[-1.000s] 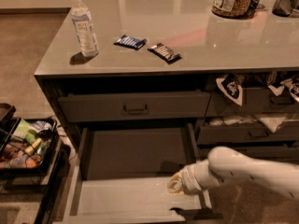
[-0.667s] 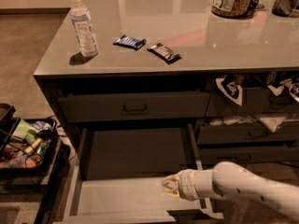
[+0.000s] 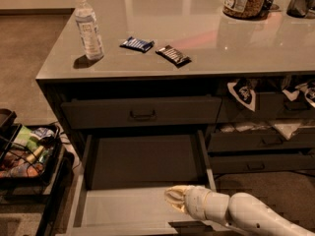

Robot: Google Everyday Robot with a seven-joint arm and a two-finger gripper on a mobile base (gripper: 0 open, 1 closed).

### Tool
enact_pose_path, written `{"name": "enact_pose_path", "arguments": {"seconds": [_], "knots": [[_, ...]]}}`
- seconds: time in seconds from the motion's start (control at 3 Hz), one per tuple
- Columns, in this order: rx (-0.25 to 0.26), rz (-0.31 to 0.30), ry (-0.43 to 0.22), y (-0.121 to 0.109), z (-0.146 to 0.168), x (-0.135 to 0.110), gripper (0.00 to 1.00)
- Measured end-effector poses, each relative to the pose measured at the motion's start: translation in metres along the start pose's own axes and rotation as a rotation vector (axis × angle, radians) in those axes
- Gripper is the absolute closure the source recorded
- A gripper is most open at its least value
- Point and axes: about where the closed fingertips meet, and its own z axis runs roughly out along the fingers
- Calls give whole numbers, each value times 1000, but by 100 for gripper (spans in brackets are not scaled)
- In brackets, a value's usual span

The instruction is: Open middle drawer

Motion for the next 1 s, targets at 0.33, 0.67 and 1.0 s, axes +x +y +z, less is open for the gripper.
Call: {"name": "enact_pose_path", "arguments": {"seconds": [0.33,0.67,1.0], "knots": [[0,0,0,0,0,0,100],[-25,-27,30,-4,1,-1,100],[-19,-81,123,-37,-11,17,100]]}}
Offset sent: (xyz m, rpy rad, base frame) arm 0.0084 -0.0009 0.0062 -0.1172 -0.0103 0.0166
